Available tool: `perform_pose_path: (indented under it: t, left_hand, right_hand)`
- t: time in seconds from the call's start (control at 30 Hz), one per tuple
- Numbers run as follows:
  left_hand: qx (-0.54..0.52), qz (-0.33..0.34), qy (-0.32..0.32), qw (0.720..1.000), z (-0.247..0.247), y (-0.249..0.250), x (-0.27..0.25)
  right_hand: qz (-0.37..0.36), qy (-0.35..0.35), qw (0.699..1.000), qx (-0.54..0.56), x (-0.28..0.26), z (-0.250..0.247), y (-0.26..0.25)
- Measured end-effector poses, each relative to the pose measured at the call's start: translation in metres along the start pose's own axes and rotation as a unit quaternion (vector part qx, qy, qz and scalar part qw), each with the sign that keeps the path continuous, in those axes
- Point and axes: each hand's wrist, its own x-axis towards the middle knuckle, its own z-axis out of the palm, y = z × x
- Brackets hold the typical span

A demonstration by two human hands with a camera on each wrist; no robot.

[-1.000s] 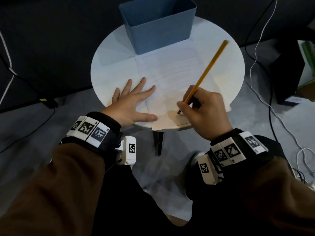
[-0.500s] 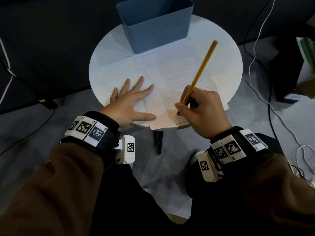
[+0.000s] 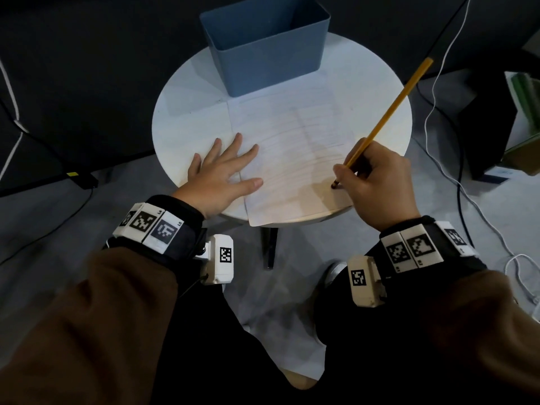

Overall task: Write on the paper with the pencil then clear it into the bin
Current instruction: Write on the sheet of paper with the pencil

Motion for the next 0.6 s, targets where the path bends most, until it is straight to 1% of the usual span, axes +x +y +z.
perform_pose_path:
  t: [0.07, 0.13, 0.2, 0.3, 0.4, 0.53, 0.6]
  left_hand:
    - [-0.007, 0.006, 0.028, 1.0, 0.004, 0.007, 0.0]
    - [0.031, 0.013, 0.044, 0.998, 0.01, 0.016, 0.0]
    - [0.074, 0.012, 0.041, 0.996, 0.018, 0.023, 0.001]
    - [0.095, 0.008, 0.021, 0.995, 0.025, 0.027, 0.003]
    - [0.126, 0.009, 0.003, 0.992, 0.027, 0.026, 0.005]
    - [0.141, 0.015, -0.012, 0.99, 0.027, 0.024, 0.007]
    - [0.142, 0.014, -0.018, 0.99, 0.026, 0.024, 0.007]
  right_hand:
    - [0.008, -0.002, 1.0, 0.0, 0.0, 0.001, 0.0]
    - [0.015, -0.002, 1.0, -0.001, 0.001, 0.0, 0.0]
    - [0.02, -0.004, 1.0, 0.001, 0.001, -0.001, -0.001]
    - [0.017, -0.006, 1.0, 0.002, -0.001, -0.001, -0.003]
    - [-0.013, -0.016, 0.999, 0.029, -0.004, 0.003, -0.011]
    - [-0.068, -0.079, 0.993, 0.049, -0.011, 0.016, -0.023]
    - [-0.085, -0.096, 0.991, 0.042, -0.011, 0.02, -0.023]
